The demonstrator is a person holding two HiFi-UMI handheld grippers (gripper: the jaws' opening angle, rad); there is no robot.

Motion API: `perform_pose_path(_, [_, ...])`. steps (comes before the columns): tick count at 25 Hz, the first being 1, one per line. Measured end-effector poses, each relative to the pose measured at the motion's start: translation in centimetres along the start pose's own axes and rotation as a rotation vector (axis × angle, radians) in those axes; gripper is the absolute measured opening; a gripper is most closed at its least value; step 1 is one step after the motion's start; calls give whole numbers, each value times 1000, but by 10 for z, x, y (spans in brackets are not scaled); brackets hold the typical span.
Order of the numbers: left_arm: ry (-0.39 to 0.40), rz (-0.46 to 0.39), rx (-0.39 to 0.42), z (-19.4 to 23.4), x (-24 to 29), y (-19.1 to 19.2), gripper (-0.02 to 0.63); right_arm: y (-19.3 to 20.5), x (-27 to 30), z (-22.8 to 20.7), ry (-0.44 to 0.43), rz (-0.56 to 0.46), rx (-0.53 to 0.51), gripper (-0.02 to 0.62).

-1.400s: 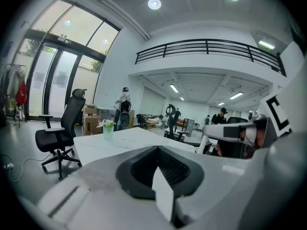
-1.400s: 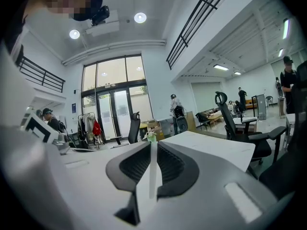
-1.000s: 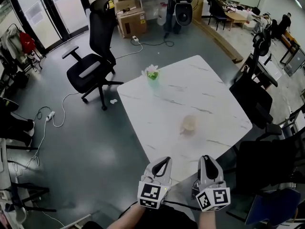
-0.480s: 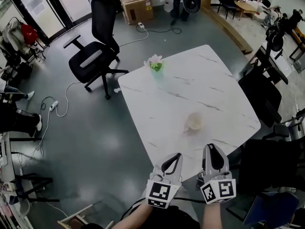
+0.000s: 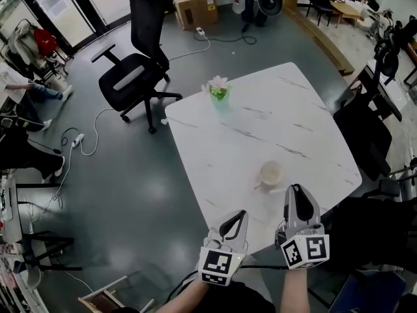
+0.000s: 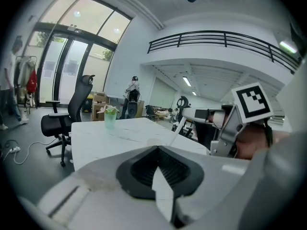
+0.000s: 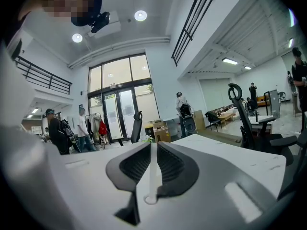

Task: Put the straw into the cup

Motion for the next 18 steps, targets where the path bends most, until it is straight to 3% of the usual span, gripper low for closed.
perform_pose_path(9, [-32, 13, -20, 9, 18, -4, 2, 3, 40, -18, -25, 31, -19, 41])
perform_pose_path(18, [-72, 50, -48, 16, 28, 6, 2, 34, 73, -38, -43, 119, -15, 41])
Point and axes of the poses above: the fingertips, and each gripper's own axes: x forward along the fingers, z to its left, y out of its underside, the point moved 8 cm from there along -x, backward along the fingers
